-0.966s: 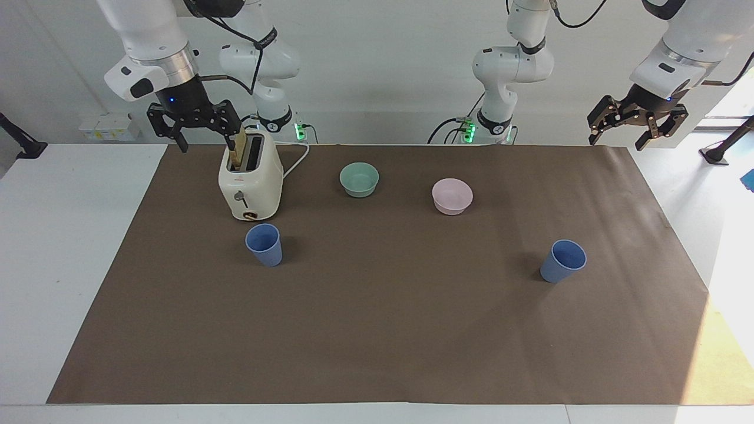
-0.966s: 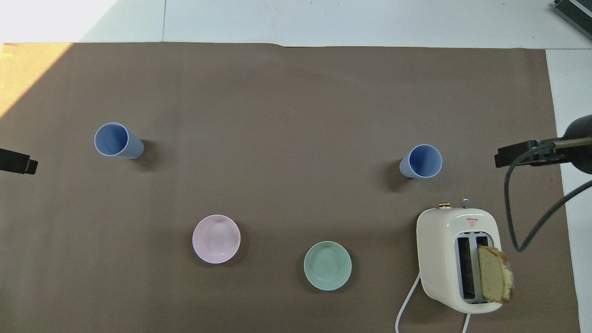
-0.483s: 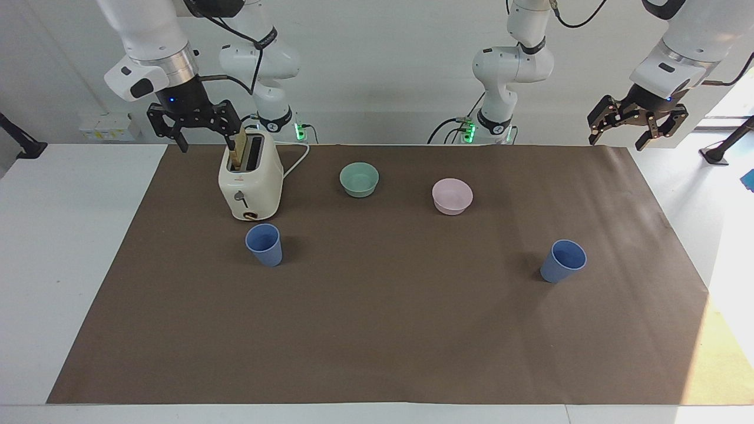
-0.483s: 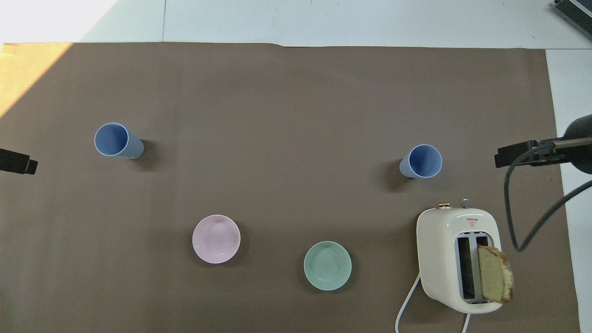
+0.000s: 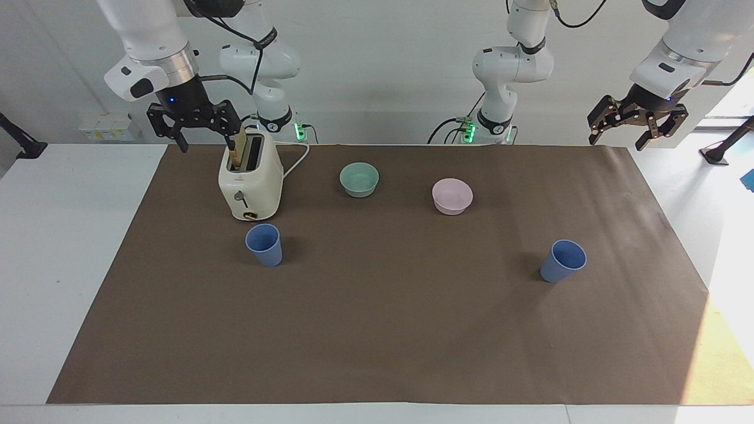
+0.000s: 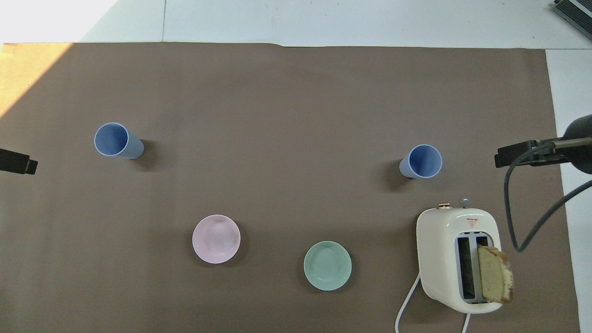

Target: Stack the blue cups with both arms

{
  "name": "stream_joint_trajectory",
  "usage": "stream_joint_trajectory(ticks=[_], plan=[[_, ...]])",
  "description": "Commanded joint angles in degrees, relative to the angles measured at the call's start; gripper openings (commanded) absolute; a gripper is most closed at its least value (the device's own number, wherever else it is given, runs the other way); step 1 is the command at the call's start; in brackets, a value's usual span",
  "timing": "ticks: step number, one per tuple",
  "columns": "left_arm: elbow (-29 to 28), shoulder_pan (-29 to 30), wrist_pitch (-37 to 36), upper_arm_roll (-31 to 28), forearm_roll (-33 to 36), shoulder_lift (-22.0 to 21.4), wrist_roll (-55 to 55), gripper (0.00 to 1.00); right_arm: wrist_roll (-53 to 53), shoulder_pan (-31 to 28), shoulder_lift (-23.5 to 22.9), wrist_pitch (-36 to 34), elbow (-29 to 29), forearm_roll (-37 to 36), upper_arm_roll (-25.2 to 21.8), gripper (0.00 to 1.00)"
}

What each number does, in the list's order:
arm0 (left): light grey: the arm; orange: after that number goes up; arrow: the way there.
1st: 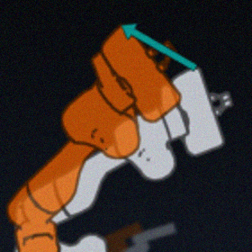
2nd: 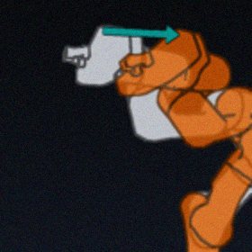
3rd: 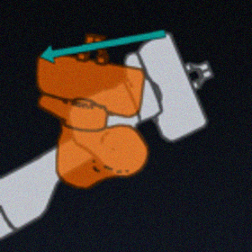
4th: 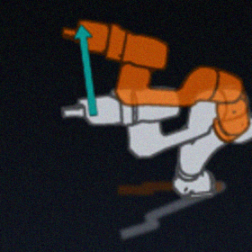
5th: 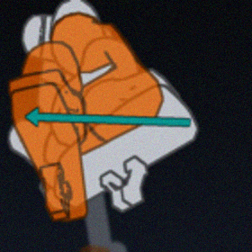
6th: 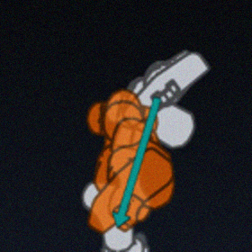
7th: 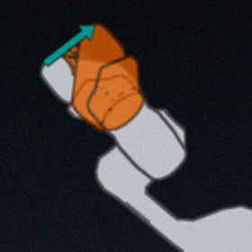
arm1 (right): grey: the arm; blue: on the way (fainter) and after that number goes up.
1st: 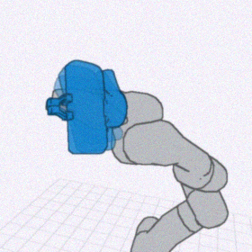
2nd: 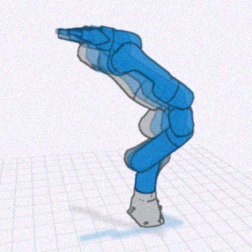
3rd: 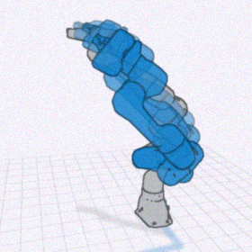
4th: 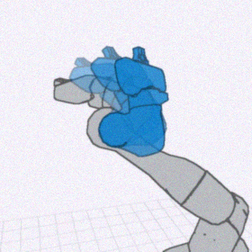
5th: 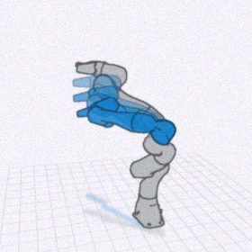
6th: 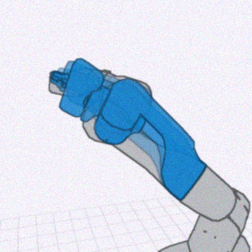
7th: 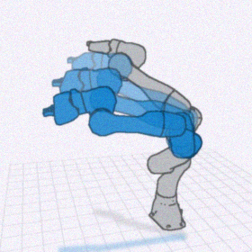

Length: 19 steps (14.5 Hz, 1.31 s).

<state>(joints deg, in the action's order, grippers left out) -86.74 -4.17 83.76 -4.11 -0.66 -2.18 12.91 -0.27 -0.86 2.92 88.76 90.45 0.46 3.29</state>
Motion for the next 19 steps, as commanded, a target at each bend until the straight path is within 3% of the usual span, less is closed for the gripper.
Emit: stream_joint_trajectory(ticks=[1,19], plan=[[-1.07,0.48,0.09,0.24,0.31,-1.16,0.98,1.00,-0.70,0.25,0.16,0.37,0.34,1.03,-0.39,1.00],[-2.03,0.48,0.09,0.33,0.31,-1.68,0.98,1.00,-0.70,0.25,0.16,0.37,0.34,1.03,-0.39,1.00]])
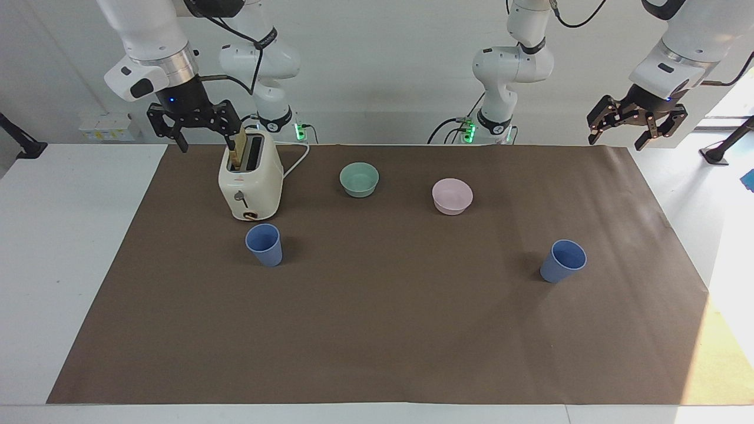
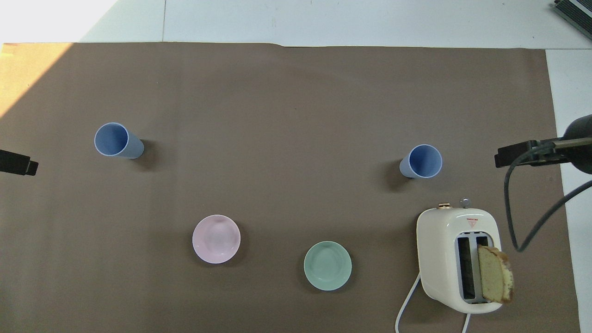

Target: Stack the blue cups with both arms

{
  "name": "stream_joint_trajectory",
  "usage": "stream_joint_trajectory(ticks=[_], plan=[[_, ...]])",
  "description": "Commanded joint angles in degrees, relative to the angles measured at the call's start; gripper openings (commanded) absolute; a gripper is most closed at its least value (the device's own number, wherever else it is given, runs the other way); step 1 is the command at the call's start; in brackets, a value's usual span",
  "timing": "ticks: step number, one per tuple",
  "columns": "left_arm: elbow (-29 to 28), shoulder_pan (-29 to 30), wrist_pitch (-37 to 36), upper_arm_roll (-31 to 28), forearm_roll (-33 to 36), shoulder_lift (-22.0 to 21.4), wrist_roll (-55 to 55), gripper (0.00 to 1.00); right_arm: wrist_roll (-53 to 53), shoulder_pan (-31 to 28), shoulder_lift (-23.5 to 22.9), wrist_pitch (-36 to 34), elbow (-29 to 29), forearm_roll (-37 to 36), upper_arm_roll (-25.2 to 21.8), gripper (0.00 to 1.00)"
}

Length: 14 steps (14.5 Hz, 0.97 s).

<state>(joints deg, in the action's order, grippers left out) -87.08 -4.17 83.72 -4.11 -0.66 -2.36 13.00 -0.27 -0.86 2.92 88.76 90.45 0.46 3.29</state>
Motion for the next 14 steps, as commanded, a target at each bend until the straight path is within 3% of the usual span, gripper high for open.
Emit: stream_joint_trajectory(ticks=[1,7,14], plan=[[-1.69,0.39,0.13,0.33,0.31,-1.51,0.88,1.00,-0.70,0.25,0.16,0.37,0.34,0.94,-0.39,1.00],[-2.13,0.48,0.39,0.33,0.31,-1.86,0.80,1.00,-0.79,0.25,0.16,0.37,0.34,1.03,-0.39,1.00],[-8.36,0.39,5.65,0.33,0.13,-3.80,0.71,1.00,-0.79,0.25,0.16,0.37,0.34,1.03,-0.39,1.00]])
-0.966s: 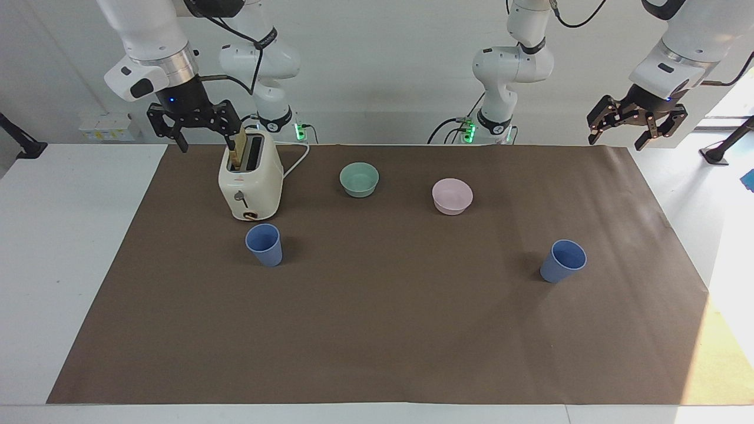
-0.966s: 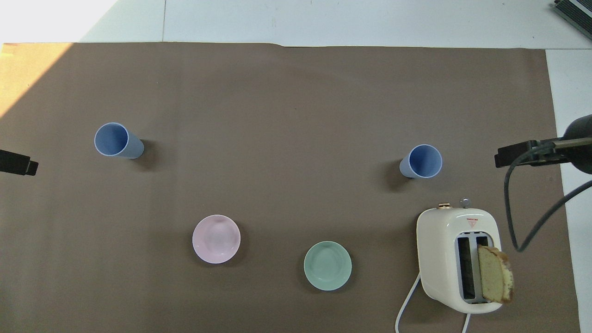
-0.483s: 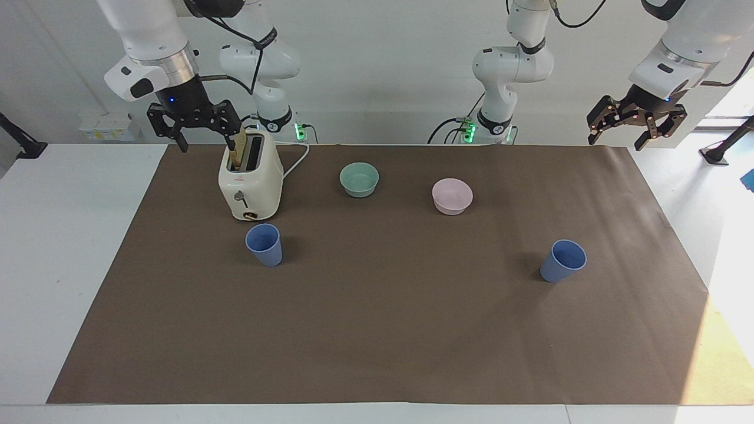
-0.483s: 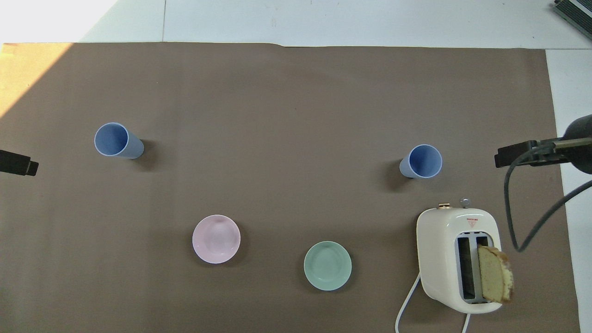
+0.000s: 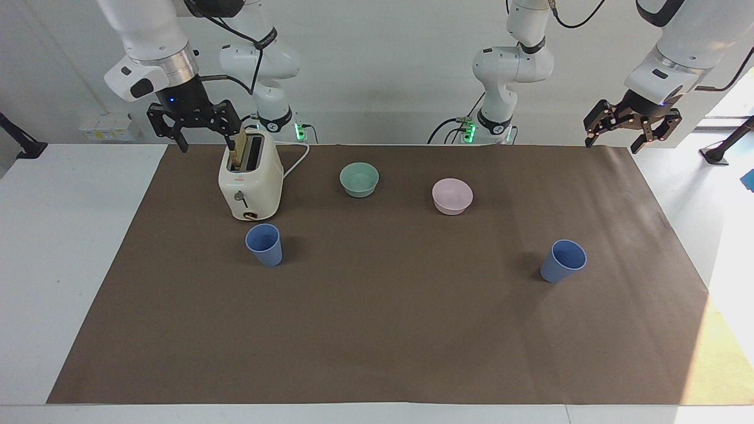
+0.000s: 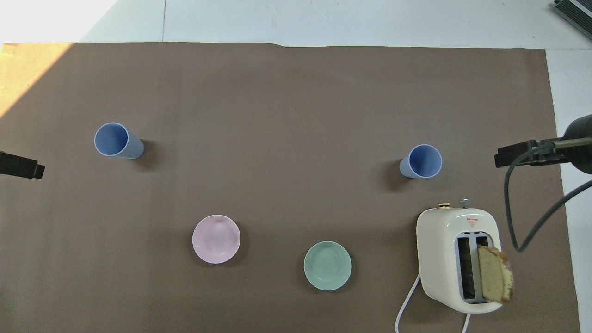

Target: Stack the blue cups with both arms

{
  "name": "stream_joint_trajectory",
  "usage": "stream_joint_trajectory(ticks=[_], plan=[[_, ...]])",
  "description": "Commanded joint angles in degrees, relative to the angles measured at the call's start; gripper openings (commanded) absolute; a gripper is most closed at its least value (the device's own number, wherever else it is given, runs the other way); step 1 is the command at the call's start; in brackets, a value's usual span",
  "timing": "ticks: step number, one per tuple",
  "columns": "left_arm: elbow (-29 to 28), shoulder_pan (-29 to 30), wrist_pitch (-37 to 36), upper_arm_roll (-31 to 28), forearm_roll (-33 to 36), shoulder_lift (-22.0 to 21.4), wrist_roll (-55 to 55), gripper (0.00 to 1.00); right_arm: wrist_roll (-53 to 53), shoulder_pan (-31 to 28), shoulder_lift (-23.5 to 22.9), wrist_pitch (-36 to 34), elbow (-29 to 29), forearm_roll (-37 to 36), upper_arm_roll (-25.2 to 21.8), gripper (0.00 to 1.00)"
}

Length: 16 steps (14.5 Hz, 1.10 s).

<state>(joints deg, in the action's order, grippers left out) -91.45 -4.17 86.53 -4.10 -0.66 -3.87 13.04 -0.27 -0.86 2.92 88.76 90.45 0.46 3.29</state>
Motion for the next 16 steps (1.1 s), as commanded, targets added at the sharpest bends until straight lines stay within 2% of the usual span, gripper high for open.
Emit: stream_joint_trajectory(ticks=[1,10,16], plan=[[-5.65,0.39,5.11,0.32,0.13,-2.28,0.75,1.00,-0.70,0.25,0.16,0.37,0.34,1.03,-0.39,1.00],[-16.82,1.17,22.00,0.23,-0.31,-1.31,2.77,1.00,-0.70,0.25,0.16,0.37,0.34,1.03,-0.39,1.00],[-17.88,2.32,27.45,0.23,-0.57,2.37,3.57,1.00,-0.70,0.25,0.16,0.37,0.34,1.03,-0.39,1.00]])
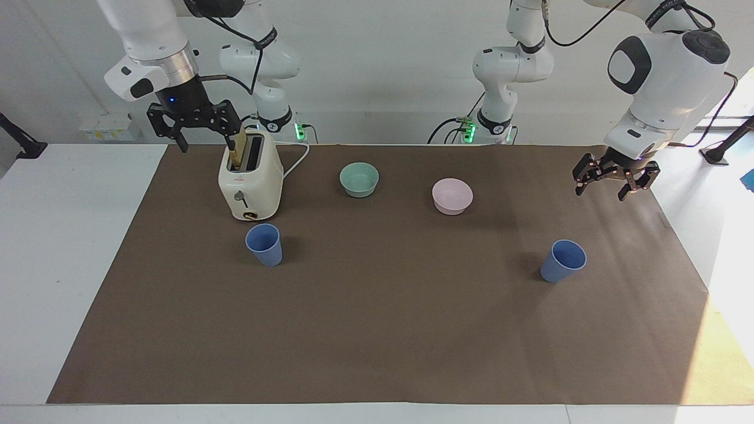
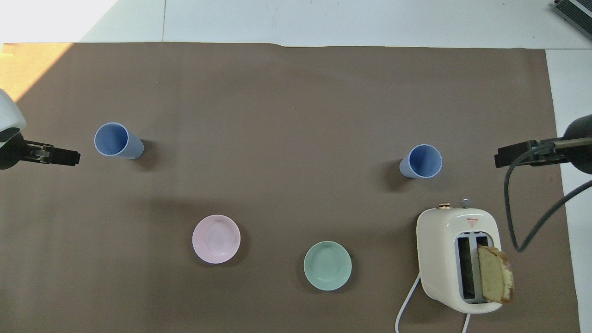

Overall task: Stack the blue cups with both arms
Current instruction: 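Reach the left gripper to the blue cup farther from the toaster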

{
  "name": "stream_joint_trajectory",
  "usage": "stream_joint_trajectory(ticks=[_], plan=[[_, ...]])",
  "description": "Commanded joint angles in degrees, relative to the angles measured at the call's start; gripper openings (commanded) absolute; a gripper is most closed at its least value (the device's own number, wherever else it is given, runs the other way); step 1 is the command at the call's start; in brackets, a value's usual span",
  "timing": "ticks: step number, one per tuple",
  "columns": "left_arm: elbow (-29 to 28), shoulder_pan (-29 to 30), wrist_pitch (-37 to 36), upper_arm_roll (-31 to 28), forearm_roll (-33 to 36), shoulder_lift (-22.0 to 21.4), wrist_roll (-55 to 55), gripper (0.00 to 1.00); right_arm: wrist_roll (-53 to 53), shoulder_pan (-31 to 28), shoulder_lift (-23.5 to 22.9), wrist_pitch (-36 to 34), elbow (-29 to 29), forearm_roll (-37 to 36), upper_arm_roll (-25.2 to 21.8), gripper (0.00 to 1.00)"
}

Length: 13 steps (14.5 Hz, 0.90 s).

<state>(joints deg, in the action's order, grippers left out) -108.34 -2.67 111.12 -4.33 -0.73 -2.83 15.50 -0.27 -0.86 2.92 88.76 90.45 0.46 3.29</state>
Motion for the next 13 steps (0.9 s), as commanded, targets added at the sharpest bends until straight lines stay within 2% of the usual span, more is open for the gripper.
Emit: stream_joint_trajectory(ticks=[1,4,10,13], plan=[[-1.17,1.18,3.83,0.46,-1.19,2.20,1.11,1.00,-0.70,0.25,0.16,0.37,0.34,1.03,-0.39,1.00],[-2.58,1.27,7.17,0.46,-2.61,3.96,1.03,1.00,-0.70,0.33,0.16,0.37,0.34,1.03,-0.39,1.00],[-2.49,1.88,14.19,0.46,-6.21,10.37,1.03,1.00,-0.70,0.25,0.16,0.37,0.34,1.03,-0.39,1.00],[-2.49,2.23,18.15,0.46,-6.21,12.49,1.11,0.92,-0.70,0.25,0.16,0.37,0.34,1.03,-0.39,1.00]])
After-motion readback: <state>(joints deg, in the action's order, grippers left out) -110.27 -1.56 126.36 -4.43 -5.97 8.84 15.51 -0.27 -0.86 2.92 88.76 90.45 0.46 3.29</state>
